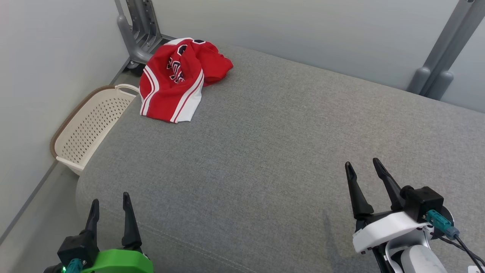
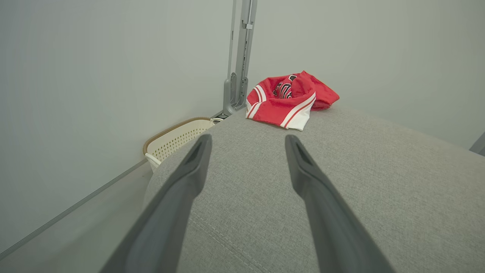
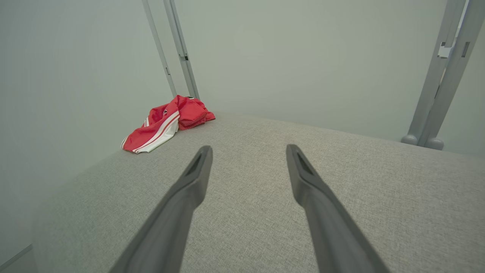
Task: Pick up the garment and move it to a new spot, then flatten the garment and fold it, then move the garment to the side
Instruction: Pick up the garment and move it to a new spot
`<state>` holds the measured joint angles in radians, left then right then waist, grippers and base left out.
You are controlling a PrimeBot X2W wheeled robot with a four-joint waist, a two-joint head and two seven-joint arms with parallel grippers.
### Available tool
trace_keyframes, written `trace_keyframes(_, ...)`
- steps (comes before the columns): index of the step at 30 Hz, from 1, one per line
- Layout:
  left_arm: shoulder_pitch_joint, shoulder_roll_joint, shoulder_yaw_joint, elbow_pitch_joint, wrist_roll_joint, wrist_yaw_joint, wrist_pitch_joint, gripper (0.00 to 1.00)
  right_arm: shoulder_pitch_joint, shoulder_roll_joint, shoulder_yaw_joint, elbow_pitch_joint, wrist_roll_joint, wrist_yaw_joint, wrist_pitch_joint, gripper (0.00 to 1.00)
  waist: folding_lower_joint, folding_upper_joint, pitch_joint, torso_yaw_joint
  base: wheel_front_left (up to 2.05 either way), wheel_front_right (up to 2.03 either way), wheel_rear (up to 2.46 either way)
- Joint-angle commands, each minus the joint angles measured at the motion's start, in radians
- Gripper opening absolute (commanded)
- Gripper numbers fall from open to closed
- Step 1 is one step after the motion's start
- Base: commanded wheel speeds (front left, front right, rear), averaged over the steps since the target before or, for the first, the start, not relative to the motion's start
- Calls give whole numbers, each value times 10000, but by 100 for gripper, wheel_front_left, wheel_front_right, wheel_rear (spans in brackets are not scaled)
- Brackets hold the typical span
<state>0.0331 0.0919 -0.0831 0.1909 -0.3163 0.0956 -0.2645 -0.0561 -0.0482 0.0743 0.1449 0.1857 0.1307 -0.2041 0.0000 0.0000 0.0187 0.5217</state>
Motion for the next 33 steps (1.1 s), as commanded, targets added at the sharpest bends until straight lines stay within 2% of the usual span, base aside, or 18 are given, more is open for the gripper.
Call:
trace_keyframes(1,50,3,36,-5,40,-56,1,100,-33,-44,-47,-2,-17,1,-65,100,0,0,-4,-7,0,0,0)
trace_keyframes(13,-978,236,315,-218,33,-120,1,100,-206,-42,-207,-521,-342,1,-142,100,0,0,716,-769,0,0,0)
trace_keyframes(16,-2242,836,699,-396,-82,-232,167,100,-499,-44,-82,-821,-529,1,-49,100,0,0,1389,-1633,0,0,0)
trace_keyframes(24,-5311,2322,1289,67,-288,-608,1186,100,-1400,-44,187,-1688,-1086,1,-188,100,0,0,3128,-3128,0,0,0)
trace_keyframes(27,-7104,3077,1237,1008,-156,-819,1934,100,-1979,-42,519,-2087,-1444,1,-287,100,0,0,4023,-3761,0,0,0)
trace_keyframes(33,-9266,3509,1228,2935,-385,-955,2894,100,-2536,-52,803,-2643,-1795,1,-395,100,0,0,5062,-4452,0,0,0)
